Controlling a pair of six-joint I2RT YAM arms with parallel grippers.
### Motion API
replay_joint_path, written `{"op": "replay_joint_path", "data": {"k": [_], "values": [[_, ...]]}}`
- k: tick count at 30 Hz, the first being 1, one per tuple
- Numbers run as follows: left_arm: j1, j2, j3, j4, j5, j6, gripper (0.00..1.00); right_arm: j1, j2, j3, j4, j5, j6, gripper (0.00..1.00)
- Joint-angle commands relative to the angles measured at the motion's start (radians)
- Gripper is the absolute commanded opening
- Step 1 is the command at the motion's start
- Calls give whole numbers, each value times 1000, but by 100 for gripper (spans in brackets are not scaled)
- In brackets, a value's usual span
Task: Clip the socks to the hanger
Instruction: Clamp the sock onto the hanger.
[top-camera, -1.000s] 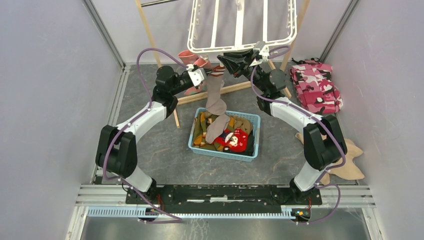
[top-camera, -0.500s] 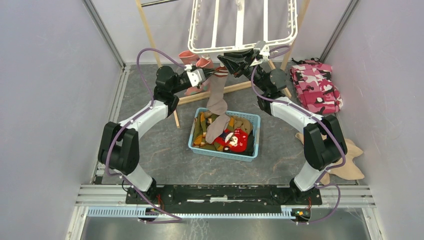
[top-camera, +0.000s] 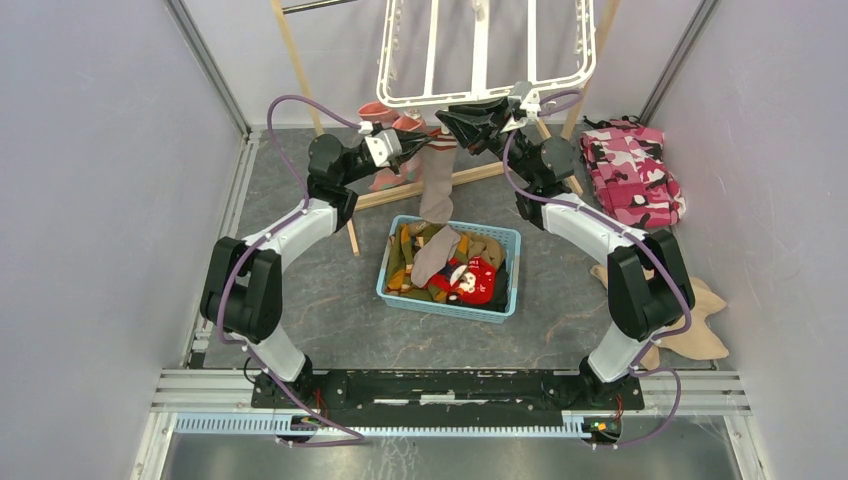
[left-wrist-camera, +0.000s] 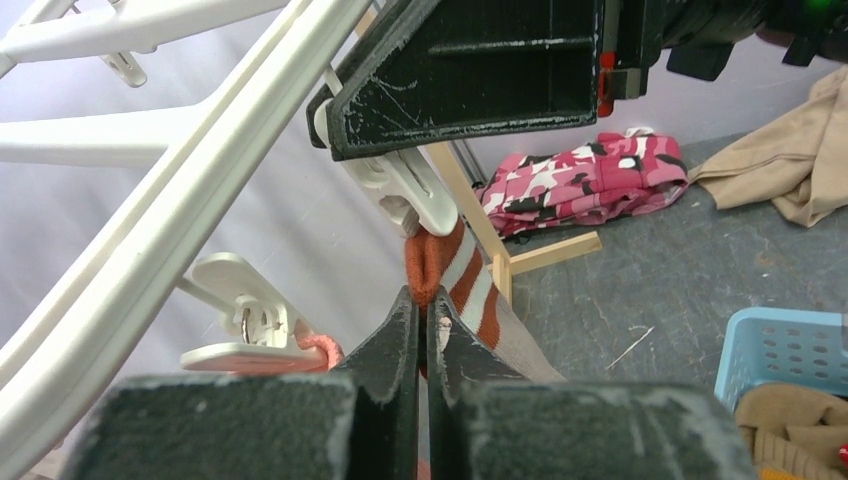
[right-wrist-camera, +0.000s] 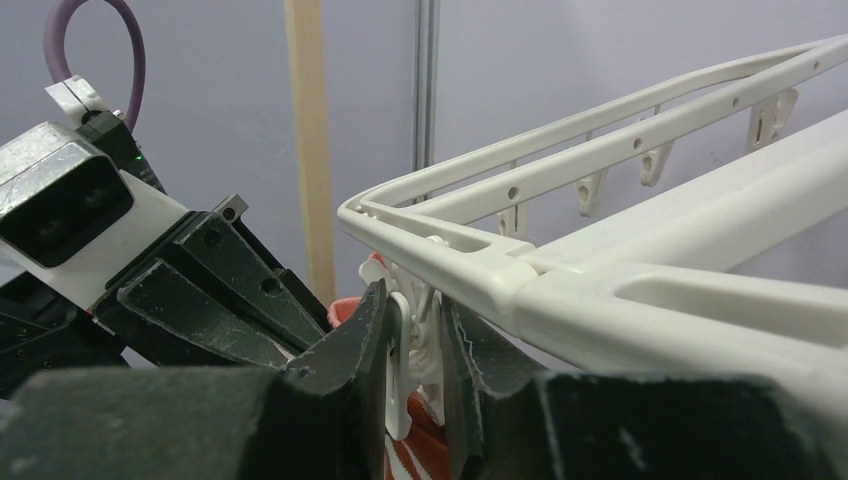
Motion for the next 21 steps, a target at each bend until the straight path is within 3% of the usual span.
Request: {"op": "replay_joint_path", "data": {"k": [1, 15, 21], "values": [[4, 6, 41, 111, 24, -112, 2, -1, -6, 36, 53, -37, 20, 1], [12, 37, 58, 253, 39, -382, 2, -5, -10, 31, 58, -42, 22, 2], [13, 58, 73, 269, 49, -444, 2, -8, -13, 24, 61, -40, 22, 10]]}}
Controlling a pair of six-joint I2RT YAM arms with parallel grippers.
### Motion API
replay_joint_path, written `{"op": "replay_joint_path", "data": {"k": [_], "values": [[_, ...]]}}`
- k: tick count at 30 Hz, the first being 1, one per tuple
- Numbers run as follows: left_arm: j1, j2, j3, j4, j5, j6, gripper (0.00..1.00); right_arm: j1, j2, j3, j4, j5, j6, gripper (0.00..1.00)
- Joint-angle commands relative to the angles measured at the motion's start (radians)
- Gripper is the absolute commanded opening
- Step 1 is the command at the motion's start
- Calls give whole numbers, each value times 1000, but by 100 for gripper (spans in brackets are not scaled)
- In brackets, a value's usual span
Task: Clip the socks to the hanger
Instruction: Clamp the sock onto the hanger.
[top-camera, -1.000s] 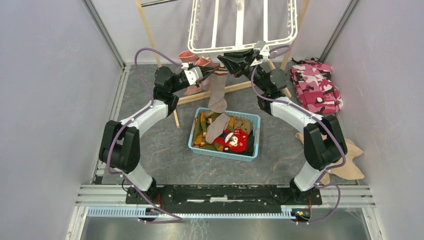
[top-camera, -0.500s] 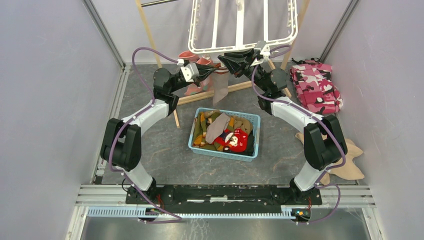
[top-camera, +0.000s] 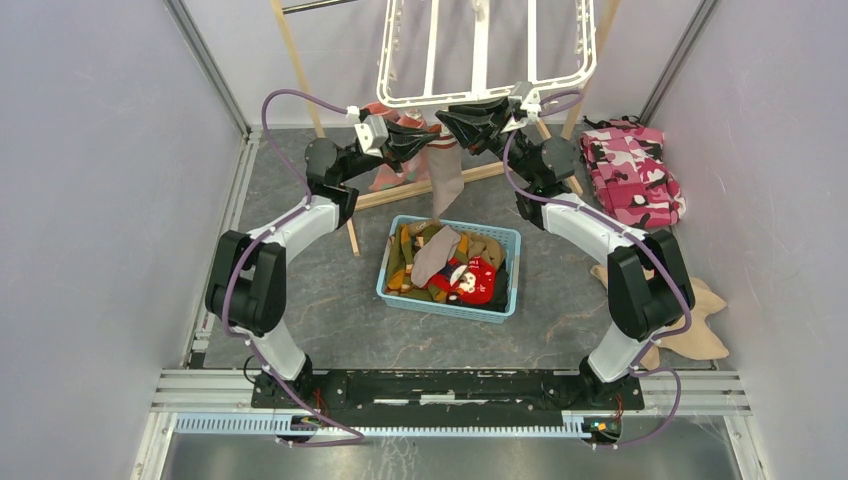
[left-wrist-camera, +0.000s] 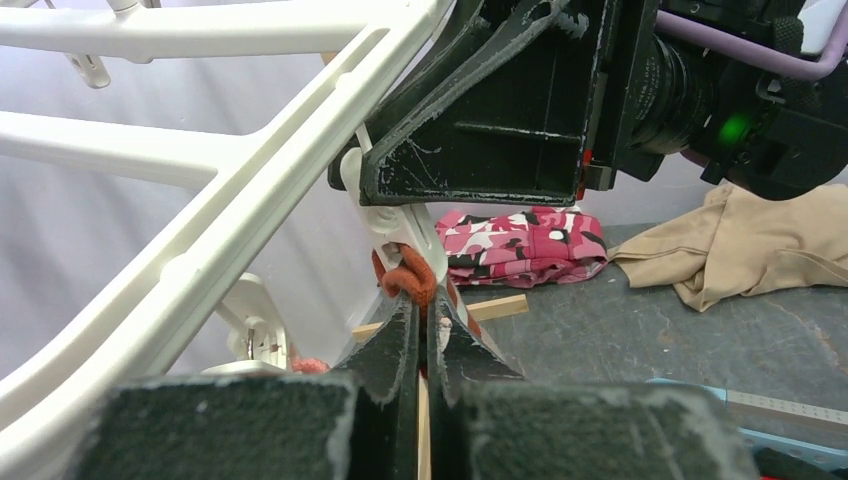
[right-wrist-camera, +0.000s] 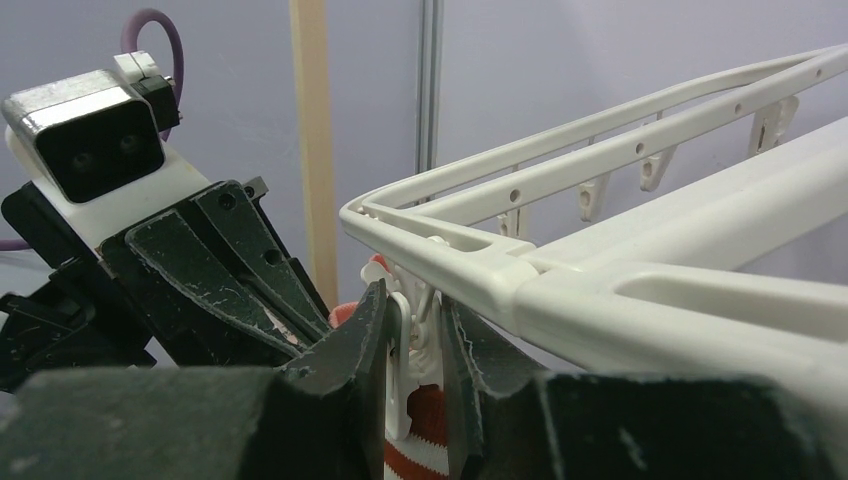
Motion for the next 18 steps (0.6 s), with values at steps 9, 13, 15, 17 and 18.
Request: {"op": "replay_joint_path", "data": {"k": [9, 13, 15, 17, 18], "values": [[3, 31, 69, 76, 22, -120, 2, -9, -26, 9, 72, -36, 19, 36], [3, 33, 69, 70, 16, -122, 2, -10, -32, 6, 72, -34, 18, 45], [5, 33, 70, 65, 10, -121, 2, -10, -36, 2, 73, -33, 17, 49], [5, 31, 70, 58, 3, -122, 2, -10, -46, -9, 77, -28, 17, 56], [5, 29, 70, 54, -3, -123, 3, -11, -52, -16, 78, -24, 15, 58]]}}
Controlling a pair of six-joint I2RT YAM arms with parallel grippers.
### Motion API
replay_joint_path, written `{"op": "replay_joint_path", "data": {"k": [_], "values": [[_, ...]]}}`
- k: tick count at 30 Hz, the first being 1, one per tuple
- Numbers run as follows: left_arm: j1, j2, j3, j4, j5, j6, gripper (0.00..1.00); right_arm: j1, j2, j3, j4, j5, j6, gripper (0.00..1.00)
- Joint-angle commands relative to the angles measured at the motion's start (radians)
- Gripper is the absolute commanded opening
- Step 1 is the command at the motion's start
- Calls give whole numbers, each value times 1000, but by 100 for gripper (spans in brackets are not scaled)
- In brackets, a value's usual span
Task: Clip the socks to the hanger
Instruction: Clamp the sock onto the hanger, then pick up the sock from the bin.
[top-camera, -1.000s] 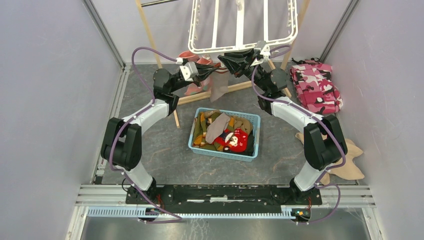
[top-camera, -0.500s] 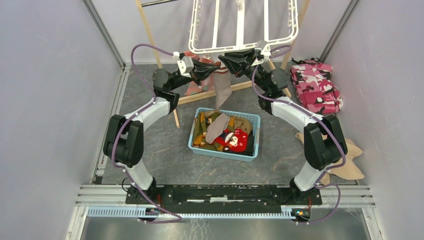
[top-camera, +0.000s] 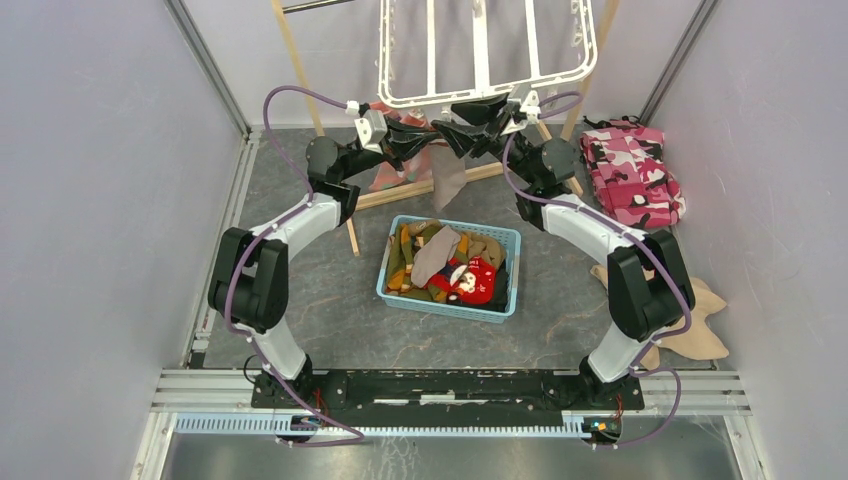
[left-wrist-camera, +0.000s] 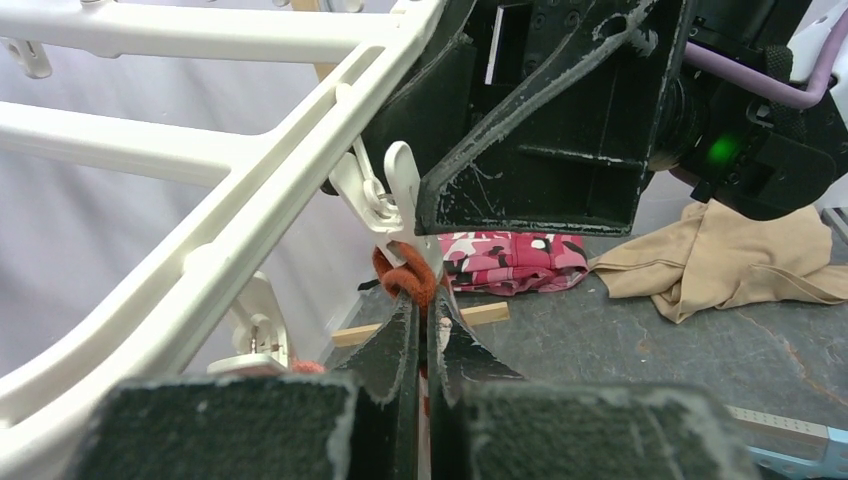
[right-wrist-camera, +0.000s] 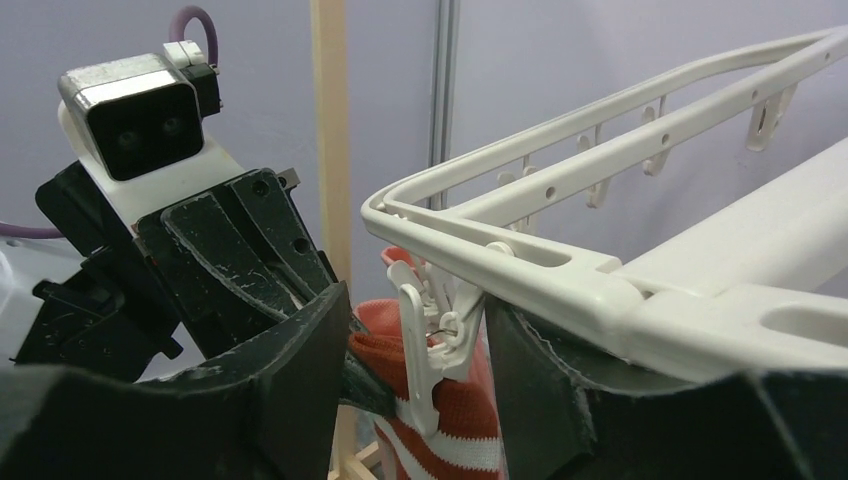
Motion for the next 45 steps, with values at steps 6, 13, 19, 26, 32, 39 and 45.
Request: {"op": "replay_joint_path", "data": {"k": [6, 13, 19, 26, 32, 39, 45], "values": [[6, -23, 26, 15, -62, -46, 28, -6, -106, -73, 39, 27, -28, 68], [6, -93, -31, -17, -138, -42, 45, -7, -186, -159, -4, 39, -56, 73], [6, -150, -70, -55, -192, -56, 50, -8, -223, -201, -55, 48, -67, 76], [6, -282, -120, -223, -288, -79, 60, -8, -279, -261, -104, 33, -83, 76], [6, -463, -198, -405, -352, -96, 71, -1, -374, -321, -195, -12, -144, 76], [5, -682, -228, -733, -335, -127, 83, 45, -578, -440, -428, 41, -297, 83], [6, -823, -266, -1034, -232, -138, 93, 82, -722, -531, -649, 128, -328, 98]]}}
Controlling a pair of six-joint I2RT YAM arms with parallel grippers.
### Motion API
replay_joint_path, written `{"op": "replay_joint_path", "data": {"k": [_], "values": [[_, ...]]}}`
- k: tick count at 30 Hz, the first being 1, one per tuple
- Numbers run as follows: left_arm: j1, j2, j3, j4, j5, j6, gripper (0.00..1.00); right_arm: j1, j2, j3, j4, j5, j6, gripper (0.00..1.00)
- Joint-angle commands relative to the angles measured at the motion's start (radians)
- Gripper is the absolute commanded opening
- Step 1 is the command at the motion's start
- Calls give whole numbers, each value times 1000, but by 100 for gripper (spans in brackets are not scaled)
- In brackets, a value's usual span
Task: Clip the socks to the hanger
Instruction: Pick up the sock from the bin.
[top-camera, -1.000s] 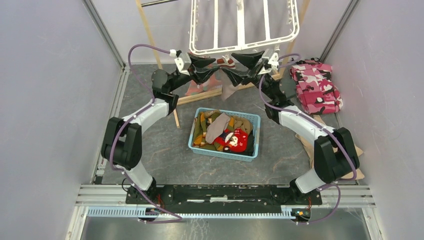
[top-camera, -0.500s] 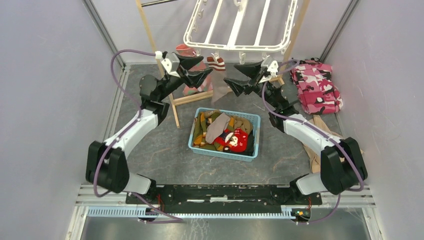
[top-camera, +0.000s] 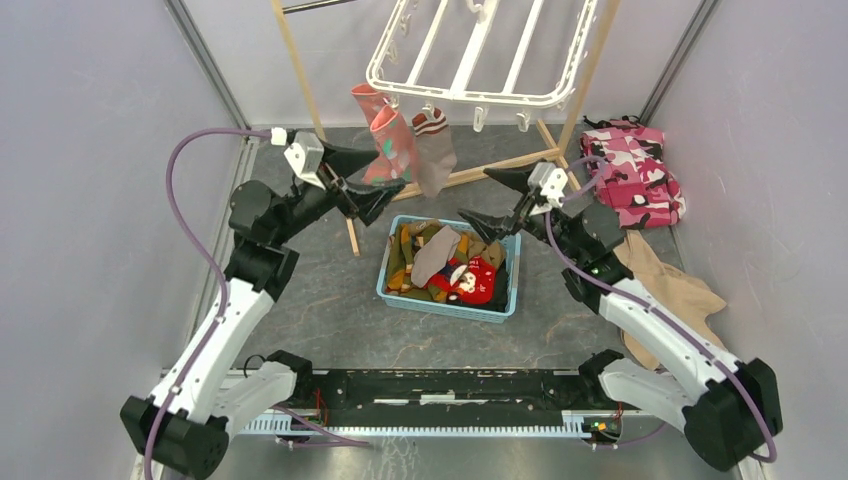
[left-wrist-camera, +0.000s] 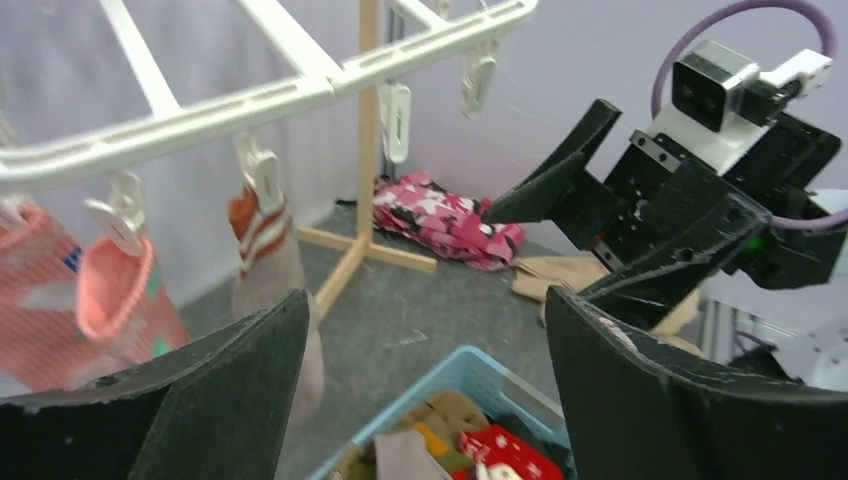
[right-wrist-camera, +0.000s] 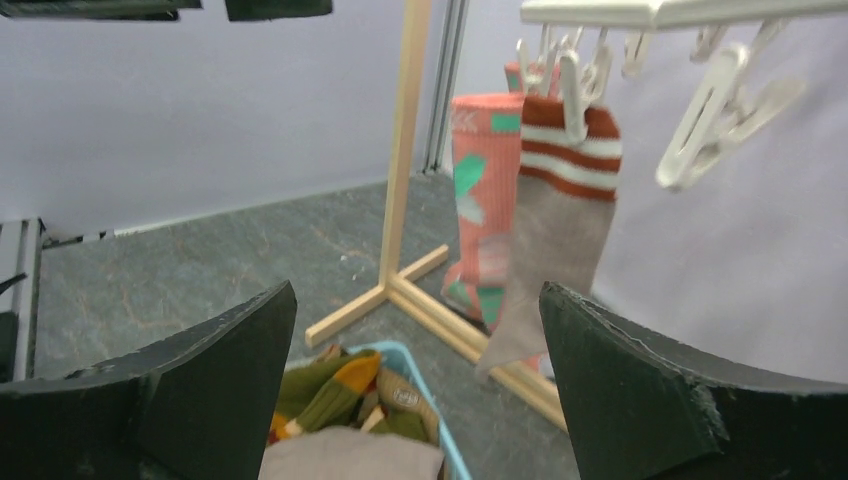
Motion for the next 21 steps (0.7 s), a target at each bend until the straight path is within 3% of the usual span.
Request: {"op": "replay_joint_path", "data": {"k": [1, 4, 12, 21], "values": [[4, -94, -78, -271, 76, -77, 95, 19, -92, -79, -188, 88, -46, 98], [3, -186, -215, -210, 80, -204, 98, 22, -158, -154, -235, 130, -43, 98], [3, -372, -603, 182, -22, -662, 100, 24, -299, -314, -288, 187, -10, 98], [-39, -319, -674, 203, -70, -718, 96, 24, -356, -408, -301, 180, -1, 98]]}}
